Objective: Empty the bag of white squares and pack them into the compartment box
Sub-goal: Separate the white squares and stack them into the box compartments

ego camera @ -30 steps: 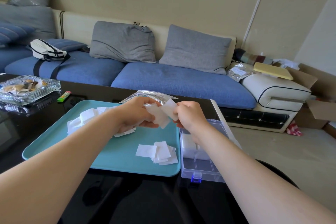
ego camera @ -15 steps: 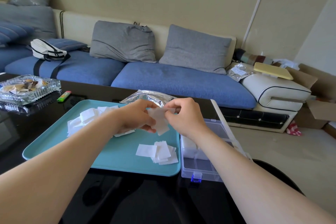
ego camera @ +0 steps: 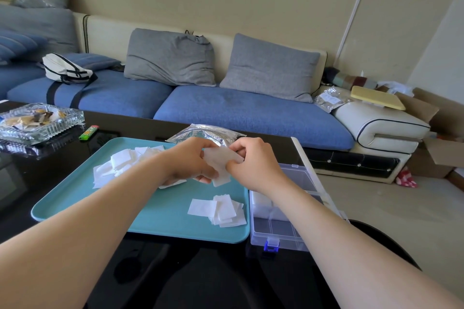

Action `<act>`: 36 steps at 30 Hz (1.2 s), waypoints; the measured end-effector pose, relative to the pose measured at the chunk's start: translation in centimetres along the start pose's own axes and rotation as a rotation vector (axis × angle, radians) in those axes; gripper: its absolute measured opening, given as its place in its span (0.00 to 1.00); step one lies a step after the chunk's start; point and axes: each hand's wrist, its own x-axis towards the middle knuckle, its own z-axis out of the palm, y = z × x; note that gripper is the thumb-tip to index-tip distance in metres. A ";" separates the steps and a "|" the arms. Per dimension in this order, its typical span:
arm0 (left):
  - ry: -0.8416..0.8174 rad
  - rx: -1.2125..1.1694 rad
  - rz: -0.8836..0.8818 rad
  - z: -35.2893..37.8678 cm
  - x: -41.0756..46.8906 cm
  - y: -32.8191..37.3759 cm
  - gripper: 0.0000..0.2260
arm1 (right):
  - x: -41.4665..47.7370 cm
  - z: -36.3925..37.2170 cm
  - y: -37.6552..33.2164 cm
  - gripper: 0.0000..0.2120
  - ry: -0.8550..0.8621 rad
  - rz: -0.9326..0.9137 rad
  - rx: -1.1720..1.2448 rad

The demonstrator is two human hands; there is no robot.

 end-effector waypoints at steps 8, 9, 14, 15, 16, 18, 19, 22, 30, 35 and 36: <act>0.068 -0.062 0.041 -0.1 0.0 0.2 0.21 | 0.3 -0.1 0.5 0.09 -0.009 0.458 0.295; 0.074 -0.064 0.045 -0.1 0.0 0.2 0.21 | 0.4 0.0 0.4 0.08 -0.036 0.461 0.301; 0.022 -0.021 0.038 -0.1 -0.1 0.3 0.23 | 0.4 0.5 0.5 0.10 -0.059 0.347 0.306; 0.011 -0.021 0.039 -0.1 -0.1 0.3 0.22 | 0.5 0.6 0.5 0.11 -0.053 0.328 0.302; -0.002 -0.023 0.042 -0.1 -0.2 0.3 0.21 | 0.5 0.6 0.5 0.11 -0.054 0.307 0.297; -0.033 -0.031 0.048 0.0 -0.2 0.2 0.18 | 0.3 0.4 0.3 0.13 -0.068 0.263 0.264; -0.045 -0.037 0.048 0.0 -0.1 0.2 0.18 | 0.2 0.4 0.2 0.14 -0.075 0.241 0.239; -0.044 -0.051 0.047 0.0 0.0 0.1 0.20 | -0.1 0.2 0.2 0.13 -0.078 0.207 0.193; -0.046 -0.168 -0.001 0.1 0.3 0.2 0.19 | -0.3 0.1 -0.1 0.05 -0.111 0.214 0.108; 0.013 -0.252 -0.046 0.2 0.7 0.5 0.11 | -0.3 0.1 -0.2 0.06 -0.088 0.314 0.124; 0.025 -0.253 -0.049 0.2 0.6 0.6 0.11 | -0.3 0.0 -0.1 0.07 -0.073 0.335 0.135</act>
